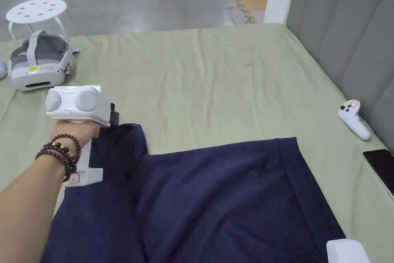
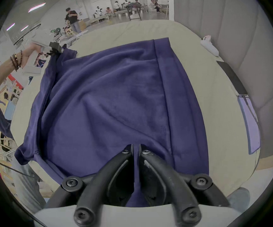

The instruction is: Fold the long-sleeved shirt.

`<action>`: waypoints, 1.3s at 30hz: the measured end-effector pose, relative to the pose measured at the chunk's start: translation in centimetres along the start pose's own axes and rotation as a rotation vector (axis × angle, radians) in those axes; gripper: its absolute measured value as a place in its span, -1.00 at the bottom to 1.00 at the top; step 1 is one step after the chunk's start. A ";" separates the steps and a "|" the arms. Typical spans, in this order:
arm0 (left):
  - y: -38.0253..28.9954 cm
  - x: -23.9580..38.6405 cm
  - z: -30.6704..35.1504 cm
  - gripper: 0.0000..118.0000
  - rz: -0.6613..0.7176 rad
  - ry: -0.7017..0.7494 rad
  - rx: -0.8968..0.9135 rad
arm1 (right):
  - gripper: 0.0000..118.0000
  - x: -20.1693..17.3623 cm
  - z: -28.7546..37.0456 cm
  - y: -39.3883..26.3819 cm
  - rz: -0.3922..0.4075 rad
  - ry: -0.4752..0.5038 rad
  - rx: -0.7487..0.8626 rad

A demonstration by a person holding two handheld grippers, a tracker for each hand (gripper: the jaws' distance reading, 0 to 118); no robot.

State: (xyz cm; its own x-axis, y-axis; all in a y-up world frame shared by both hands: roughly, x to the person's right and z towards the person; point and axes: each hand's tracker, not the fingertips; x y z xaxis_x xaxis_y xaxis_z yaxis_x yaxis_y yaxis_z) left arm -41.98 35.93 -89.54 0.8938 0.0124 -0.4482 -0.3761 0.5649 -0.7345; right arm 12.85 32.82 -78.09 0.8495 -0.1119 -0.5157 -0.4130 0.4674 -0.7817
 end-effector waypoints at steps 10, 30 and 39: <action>-4.0 1.3 16.8 -0.67 -0.037 -0.078 0.269 | -0.93 -0.7 4.4 -2.3 0.007 0.034 0.074; -24.1 5.0 9.8 -0.21 0.077 -0.081 -0.006 | -0.93 -1.3 7.3 -3.8 0.021 0.061 0.128; -22.2 3.0 21.2 0.84 0.114 -0.193 0.211 | -0.93 -2.1 7.8 -2.7 0.042 0.080 0.143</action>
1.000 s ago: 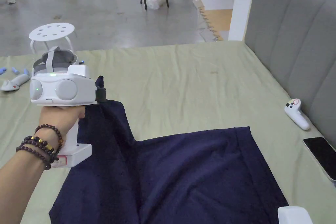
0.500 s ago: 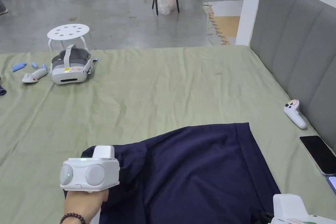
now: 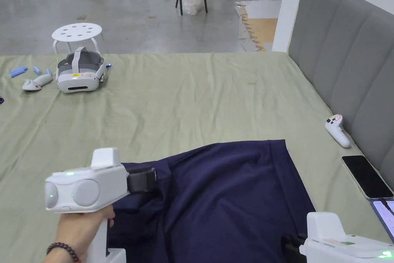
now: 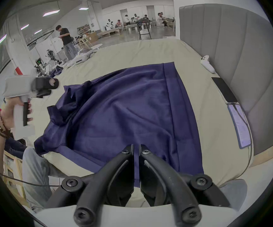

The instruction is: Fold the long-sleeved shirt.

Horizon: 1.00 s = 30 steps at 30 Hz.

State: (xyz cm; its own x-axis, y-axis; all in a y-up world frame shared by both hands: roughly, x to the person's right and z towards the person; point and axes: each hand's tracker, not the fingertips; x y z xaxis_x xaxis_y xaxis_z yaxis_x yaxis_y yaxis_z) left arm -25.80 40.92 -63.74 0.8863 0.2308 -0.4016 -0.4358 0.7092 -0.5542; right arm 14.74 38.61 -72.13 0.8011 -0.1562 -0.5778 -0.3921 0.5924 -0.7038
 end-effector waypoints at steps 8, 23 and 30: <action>-2.0 -1.2 6.6 -0.93 -0.022 0.051 0.088 | -0.93 -1.0 -0.8 1.9 0.021 0.030 0.039; 6.3 -8.9 -10.1 0.65 0.013 0.156 -0.132 | -0.93 -0.3 -2.6 2.5 -0.026 -0.010 0.001; 4.4 -12.0 -18.0 0.47 -0.007 0.174 -0.290 | -0.93 1.0 -3.9 3.4 -0.041 -0.037 -0.026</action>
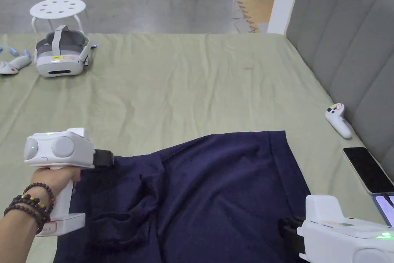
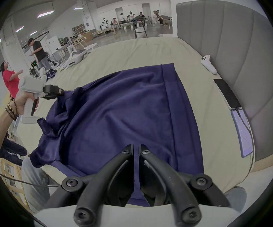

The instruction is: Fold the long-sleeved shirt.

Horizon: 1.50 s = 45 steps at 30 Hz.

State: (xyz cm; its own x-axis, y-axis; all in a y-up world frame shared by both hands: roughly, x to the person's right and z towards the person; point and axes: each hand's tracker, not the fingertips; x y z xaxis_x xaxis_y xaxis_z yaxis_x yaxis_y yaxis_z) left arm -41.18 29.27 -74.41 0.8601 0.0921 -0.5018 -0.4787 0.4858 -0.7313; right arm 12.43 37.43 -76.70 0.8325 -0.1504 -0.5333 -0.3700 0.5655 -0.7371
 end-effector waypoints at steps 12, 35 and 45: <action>-1.1 -0.4 3.0 -0.79 0.021 -0.094 0.057 | -0.77 4.3 -5.8 16.2 0.049 -0.066 0.071; -1.1 0.9 6.4 -0.79 0.033 -0.119 0.090 | -0.95 6.0 -17.2 23.0 -0.008 -0.096 -0.147; -4.6 0.0 16.9 -0.79 0.039 -0.215 0.279 | -0.95 5.9 -2.3 17.8 0.031 0.025 0.121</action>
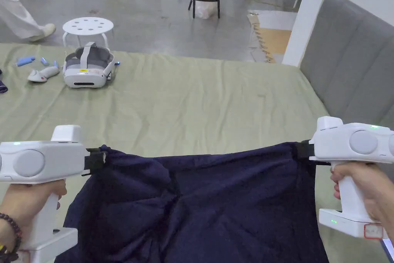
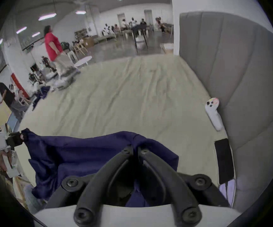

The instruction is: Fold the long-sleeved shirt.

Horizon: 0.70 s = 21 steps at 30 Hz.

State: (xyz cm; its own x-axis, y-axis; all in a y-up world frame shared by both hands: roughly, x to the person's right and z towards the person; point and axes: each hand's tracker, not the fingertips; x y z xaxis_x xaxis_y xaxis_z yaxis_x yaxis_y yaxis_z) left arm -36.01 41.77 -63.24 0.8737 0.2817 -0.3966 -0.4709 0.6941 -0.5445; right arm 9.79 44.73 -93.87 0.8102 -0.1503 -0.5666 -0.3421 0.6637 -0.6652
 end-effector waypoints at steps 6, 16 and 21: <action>-3.5 0.4 5.6 -0.79 -0.030 -0.036 0.052 | -0.95 -0.8 7.2 -6.5 0.013 0.013 0.052; -13.3 0.6 12.5 -0.80 0.023 -0.019 -0.036 | -0.95 -0.5 11.0 -18.0 0.045 0.011 -0.116; -17.6 0.3 11.2 -0.80 0.090 0.003 -0.245 | -0.95 -1.8 8.8 -21.8 0.164 -0.055 -0.288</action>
State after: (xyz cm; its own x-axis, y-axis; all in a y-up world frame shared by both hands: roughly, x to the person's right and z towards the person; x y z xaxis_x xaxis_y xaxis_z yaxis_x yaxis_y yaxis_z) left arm -26.11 37.00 -45.48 0.8270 0.3330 -0.4530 -0.5622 0.4852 -0.6697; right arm 20.01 36.96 -74.04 0.7549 -0.0139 -0.6557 -0.5843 0.4398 -0.6820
